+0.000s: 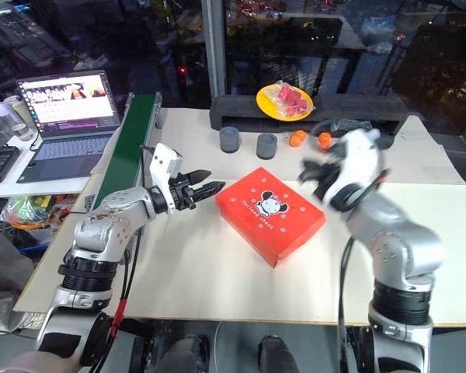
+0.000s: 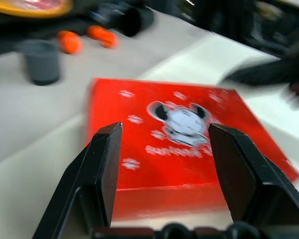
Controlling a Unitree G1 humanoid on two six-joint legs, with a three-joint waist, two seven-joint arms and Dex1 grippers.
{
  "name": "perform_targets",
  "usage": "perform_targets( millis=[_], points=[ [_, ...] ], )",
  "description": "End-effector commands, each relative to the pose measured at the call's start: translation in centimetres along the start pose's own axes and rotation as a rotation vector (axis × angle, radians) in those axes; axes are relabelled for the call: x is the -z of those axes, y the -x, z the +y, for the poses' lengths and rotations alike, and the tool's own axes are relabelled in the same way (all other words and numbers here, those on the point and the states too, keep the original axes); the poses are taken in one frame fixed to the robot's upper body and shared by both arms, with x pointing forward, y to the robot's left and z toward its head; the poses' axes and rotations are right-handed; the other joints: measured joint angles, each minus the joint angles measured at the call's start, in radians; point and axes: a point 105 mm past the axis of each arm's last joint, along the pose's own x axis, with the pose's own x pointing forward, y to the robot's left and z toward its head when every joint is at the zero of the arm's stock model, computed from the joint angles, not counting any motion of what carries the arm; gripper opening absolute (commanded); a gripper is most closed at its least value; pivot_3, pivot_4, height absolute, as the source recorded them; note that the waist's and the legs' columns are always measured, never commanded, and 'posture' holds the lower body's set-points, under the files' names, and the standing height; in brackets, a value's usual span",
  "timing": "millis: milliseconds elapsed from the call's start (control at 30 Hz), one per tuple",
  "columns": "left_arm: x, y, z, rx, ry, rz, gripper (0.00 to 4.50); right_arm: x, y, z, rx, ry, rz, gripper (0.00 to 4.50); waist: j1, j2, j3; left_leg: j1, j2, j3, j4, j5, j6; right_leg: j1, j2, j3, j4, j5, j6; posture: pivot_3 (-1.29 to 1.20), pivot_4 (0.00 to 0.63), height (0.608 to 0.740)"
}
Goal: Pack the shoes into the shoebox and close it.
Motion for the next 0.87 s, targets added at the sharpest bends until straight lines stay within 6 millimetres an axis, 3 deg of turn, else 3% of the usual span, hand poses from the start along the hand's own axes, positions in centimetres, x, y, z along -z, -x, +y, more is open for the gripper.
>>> perform_targets(
  millis=[33,133,367,700,867],
  points=[
    [-0.9,1.2,3.1,-0.255,0.009,-0.095,2.92,-1.0,1.7,-5.4,0.300,0.254,-0.002,0.04,0.013,0.000,0.000,0.000,0.000,0.000,0.000,0.000,0.000,0.000,0.000,-0.001,0.000,0.000,0.000,0.00,0.150,0.740],
    [-0.1,2.1,4.9,-0.423,0.030,-0.104,2.92,1.0,2.5,-7.8,0.403,0.423,0.078,0.04,0.017,-0.001,0.000,0.000,-0.001,0.001,0.000,0.000,0.000,0.000,-0.001,0.000,-0.001,0.000,0.000,0.00,0.150,0.740],
    [2.5,5.6,8.3,-0.802,0.059,-0.075,2.92,5.0,4.1,-10.6,0.532,0.576,0.154,0.04,0.010,-0.001,-0.001,0.002,-0.001,0.002,0.000,0.000,0.000,0.001,-0.001,0.002,0.001,0.000,0.000,0.00,0.150,0.740],
    [3.2,7.1,8.8,-0.833,0.044,-0.063,2.92,6.3,6.3,-13.0,0.665,0.561,0.167,0.04,0.018,-0.001,-0.001,0.002,-0.002,0.002,0.001,0.000,0.000,0.002,-0.001,0.002,0.000,0.000,0.000,0.00,0.150,0.740],
    [3.3,6.7,8.6,-0.818,0.054,-0.075,2.92,7.7,7.5,-14.1,0.684,0.538,0.211,0.04,0.017,-0.001,-0.001,0.002,-0.001,0.002,0.001,0.000,0.000,0.002,-0.001,0.002,0.000,0.000,0.000,0.00,0.150,0.740]
  ],
)
